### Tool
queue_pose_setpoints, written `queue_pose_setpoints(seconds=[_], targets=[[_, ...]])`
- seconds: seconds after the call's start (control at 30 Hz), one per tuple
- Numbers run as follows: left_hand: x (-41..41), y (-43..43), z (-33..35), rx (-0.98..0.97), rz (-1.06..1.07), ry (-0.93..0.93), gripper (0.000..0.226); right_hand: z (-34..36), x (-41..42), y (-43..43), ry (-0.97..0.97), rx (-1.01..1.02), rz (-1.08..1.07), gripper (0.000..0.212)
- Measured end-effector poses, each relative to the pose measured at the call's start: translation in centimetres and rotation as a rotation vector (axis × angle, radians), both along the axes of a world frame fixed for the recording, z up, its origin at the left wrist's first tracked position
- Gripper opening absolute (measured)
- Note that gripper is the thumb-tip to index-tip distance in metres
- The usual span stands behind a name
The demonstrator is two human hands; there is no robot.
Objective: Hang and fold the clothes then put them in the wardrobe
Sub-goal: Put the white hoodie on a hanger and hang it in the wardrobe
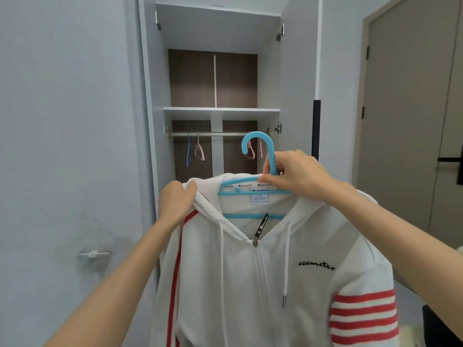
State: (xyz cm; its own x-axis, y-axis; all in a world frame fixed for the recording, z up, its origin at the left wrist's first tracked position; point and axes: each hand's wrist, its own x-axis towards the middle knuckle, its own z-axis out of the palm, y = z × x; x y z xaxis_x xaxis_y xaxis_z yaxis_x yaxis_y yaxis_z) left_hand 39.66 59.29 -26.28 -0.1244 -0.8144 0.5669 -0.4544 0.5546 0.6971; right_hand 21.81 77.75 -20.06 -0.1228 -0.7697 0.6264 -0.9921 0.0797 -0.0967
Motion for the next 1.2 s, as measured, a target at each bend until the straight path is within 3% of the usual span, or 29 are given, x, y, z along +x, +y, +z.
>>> queue_pose_setpoints(seconds=[0.17, 0.23, 0.33, 0.43, 0.53, 0.63, 0.73, 0.9, 1.1, 1.2], targets=[[0.5, -1.5, -0.6, -0.008, 0.013, -0.250, 0.045, -0.4, -1.5, 0.2, -0.143, -0.016, 0.044, 0.020], [-0.1, -1.5, -0.2, -0.008, -0.016, -0.350, 0.032, -0.7, -2.0, 0.2, -0.159, -0.028, 0.032, 0.019], [-1.1, -1.6, -0.1, -0.034, -0.068, -0.302, 0.030, -1.2, -2.5, 0.5, -0.180, -0.047, 0.042, 0.020], [-2.2, -1.6, -0.7, -0.120, -0.055, -0.215, 0.010, -1.5, -2.8, 0.9, -0.204, -0.064, 0.051, 0.020], [-3.0, -1.8, -1.0, -0.143, -0.028, -0.139, 0.020, -1.7, -3.2, 1.4, -0.217, -0.066, 0.053, 0.020], [-3.5, -1.9, -0.6, -0.070, -0.031, -0.184, 0.030, -1.9, -3.9, 1.6, -0.219, -0.074, 0.044, 0.022], [-5.1, -0.2, 0.8, -0.172, -0.236, -0.173, 0.038, -2.0, -4.3, 1.4, -0.231, -0.071, 0.042, 0.021], [-8.8, 4.6, 1.7, -0.467, -0.543, -0.527, 0.034, -1.7, -4.3, 0.6, -0.187, -0.057, 0.109, 0.019], [-9.7, 4.5, 1.0, -0.667, -0.290, -0.719, 0.013, -1.4, -5.6, 0.3, -0.282, -0.025, 0.162, 0.012], [-9.7, 4.2, -0.5, -0.648, -0.181, -0.765, 0.017, -1.7, -6.8, 0.8, -0.236, -0.048, 0.013, 0.007]])
